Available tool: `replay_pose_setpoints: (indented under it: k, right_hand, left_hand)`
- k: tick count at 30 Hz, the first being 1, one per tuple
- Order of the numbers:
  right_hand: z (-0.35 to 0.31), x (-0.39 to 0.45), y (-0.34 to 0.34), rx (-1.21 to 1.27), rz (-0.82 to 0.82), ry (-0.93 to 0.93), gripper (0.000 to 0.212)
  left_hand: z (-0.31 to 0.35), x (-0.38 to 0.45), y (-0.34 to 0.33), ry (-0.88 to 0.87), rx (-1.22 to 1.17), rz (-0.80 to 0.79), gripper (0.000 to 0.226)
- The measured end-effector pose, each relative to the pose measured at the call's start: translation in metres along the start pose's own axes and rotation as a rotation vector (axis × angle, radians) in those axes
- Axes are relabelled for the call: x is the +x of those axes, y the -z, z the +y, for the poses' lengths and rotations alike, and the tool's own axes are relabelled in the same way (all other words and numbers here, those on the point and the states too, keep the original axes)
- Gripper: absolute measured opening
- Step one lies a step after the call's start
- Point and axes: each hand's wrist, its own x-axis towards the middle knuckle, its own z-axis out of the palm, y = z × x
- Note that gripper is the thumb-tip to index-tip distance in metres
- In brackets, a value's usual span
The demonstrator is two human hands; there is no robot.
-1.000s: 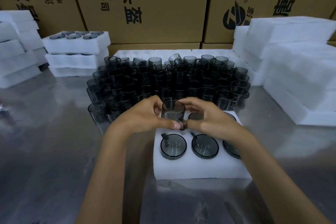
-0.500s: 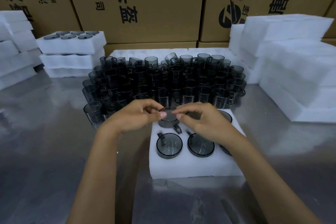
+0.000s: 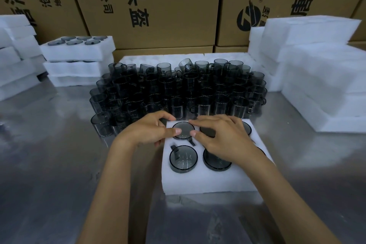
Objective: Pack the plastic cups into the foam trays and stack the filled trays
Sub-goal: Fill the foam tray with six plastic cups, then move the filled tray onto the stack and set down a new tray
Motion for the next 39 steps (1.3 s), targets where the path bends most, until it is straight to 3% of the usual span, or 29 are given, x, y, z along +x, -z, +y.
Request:
replay_pose_setpoints:
  k: [4,7,10,12,16,20,25,29,35,39]
  right_hand:
    - [0.005,-0.005,0.009,-0.064,0.083,-0.043,0.045]
    - [0.023,-0.012,0.023,-0.177,0.209,-0.263,0.047]
    - [0.050,-0.017,0.038,-0.280,0.076,-0.566,0.060]
    - [0.063,-0.017,0.044,-0.102,-0.022,-0.655,0.069]
    - [0.070,-0.015,0.051,0.147,-0.031,-0.649,0.069]
    - [0.078,-0.019,0.062,0.466,0.066,-0.600,0.068]
    - [0.081,-0.011,0.057,1.042,0.337,-0.572,0.052]
    - [0.084,-0.002,0.034,1.006,0.457,-0.605,0.049]
    - [0.094,-0.003,0.002,0.886,0.544,-0.544,0.050]
    - [0.097,-0.002,0.000,0.861,0.550,-0.513,0.052]
  left_hand:
    - [0.002,-0.011,0.001,0.117,0.003,-0.068,0.036]
    - [0.008,-0.018,0.002,0.281,0.038,-0.183,0.057]
    - [0.014,-0.020,-0.005,0.335,0.149,-0.230,0.070]
    - [0.016,-0.019,-0.011,0.318,0.196,-0.178,0.058]
    - [0.017,-0.013,-0.015,0.194,0.111,-0.044,0.036]
    - [0.022,-0.010,-0.013,0.051,-0.104,0.168,0.054]
    - [0.024,-0.015,0.001,0.000,-0.629,0.352,0.059]
    - [0.018,-0.019,0.012,-0.157,-1.052,0.394,0.030]
    - [0.004,-0.013,0.041,-0.221,-1.468,1.003,0.031]
    - [-0.015,-0.005,0.085,-0.231,-1.633,1.275,0.055]
